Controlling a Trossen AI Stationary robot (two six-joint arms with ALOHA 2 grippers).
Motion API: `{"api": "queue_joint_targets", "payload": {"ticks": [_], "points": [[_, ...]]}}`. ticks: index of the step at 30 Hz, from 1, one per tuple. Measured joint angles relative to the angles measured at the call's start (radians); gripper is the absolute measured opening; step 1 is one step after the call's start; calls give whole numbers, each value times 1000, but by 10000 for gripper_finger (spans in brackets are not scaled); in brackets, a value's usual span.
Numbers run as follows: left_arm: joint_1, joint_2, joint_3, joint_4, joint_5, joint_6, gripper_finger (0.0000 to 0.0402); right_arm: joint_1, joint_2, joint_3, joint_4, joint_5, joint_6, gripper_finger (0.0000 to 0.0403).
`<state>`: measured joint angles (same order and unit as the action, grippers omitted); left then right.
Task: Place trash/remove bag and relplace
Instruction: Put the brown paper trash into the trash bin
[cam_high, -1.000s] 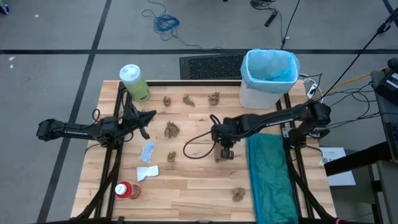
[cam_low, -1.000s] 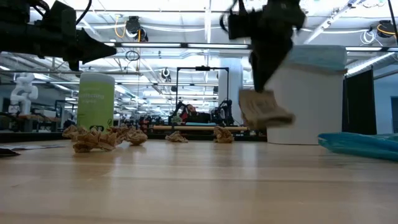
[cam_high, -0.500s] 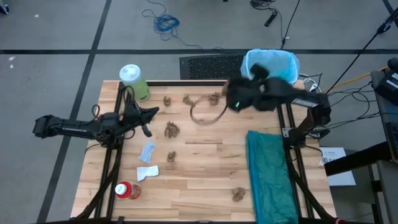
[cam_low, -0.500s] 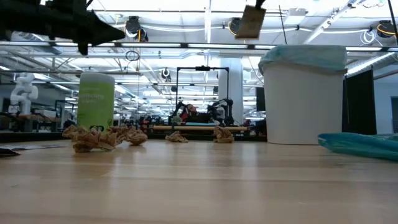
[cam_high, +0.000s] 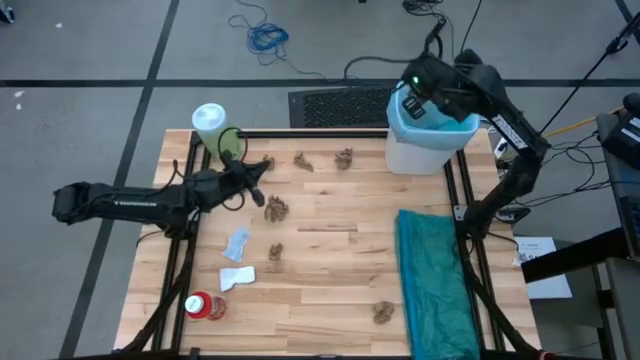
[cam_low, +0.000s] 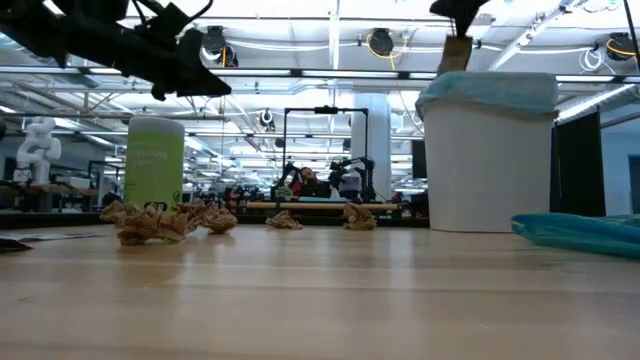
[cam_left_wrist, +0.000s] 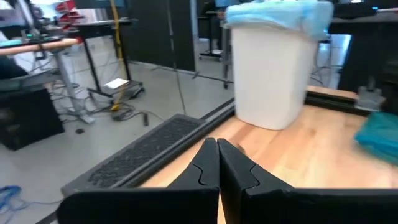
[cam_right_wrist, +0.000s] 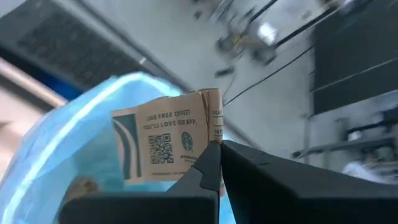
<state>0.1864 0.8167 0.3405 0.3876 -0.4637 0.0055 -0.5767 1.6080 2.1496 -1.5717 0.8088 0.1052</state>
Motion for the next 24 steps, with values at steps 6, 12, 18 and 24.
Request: {"api": "queue_joint_targets", "payload": {"ticks": [6, 12, 18, 24], "points": [[72, 32, 12, -4, 84, -1, 0, -86, 65, -52, 0, -238, -44, 0], [104, 32, 12, -5, 98, -3, 0, -67, 95, -198, 18, -492, -69, 0], [116, 32, 12, -6, 132, -18, 0, -5, 97, -265, 66, -666, -88, 0], [120, 32, 12, -8, 156, -26, 0, 61, 96, -265, 95, -766, -91, 0]]}}
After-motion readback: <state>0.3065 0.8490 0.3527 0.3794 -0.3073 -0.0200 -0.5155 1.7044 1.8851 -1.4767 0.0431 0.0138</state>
